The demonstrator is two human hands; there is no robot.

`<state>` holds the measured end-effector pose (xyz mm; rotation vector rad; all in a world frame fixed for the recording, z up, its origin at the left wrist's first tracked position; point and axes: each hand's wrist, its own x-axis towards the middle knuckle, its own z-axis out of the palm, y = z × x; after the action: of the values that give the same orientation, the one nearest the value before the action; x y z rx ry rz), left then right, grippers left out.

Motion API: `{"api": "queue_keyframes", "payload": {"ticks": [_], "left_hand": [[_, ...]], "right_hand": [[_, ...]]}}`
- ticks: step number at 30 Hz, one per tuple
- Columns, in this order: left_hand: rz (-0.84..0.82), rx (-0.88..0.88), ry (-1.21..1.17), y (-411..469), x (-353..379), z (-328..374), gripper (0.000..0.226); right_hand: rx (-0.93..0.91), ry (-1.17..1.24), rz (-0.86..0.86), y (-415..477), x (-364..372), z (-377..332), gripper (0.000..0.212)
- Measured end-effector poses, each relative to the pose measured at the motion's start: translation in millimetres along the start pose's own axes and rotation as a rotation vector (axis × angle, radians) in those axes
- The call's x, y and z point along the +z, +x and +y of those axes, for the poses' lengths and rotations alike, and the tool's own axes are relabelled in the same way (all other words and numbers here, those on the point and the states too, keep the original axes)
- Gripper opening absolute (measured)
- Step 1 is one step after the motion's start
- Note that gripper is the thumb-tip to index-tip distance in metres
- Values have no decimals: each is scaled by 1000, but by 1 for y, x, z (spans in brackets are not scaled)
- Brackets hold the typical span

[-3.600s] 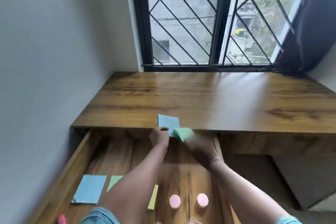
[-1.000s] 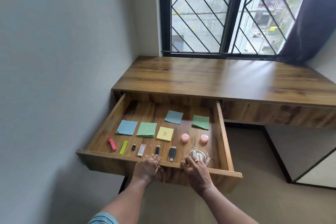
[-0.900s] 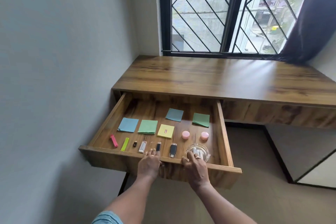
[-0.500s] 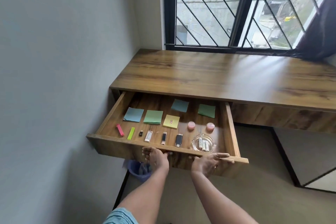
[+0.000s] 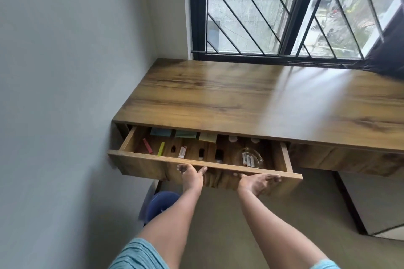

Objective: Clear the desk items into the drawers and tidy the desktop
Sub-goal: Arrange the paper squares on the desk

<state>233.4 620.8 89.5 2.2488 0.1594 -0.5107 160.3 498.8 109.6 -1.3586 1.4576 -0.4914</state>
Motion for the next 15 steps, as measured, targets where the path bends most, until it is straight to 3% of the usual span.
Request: {"api": "queue_keyframes", "payload": {"ticks": [15], "left_hand": [[36, -65, -54, 80, 14, 74, 70]], "right_hand": [[64, 59, 22, 77, 67, -47, 120]]}}
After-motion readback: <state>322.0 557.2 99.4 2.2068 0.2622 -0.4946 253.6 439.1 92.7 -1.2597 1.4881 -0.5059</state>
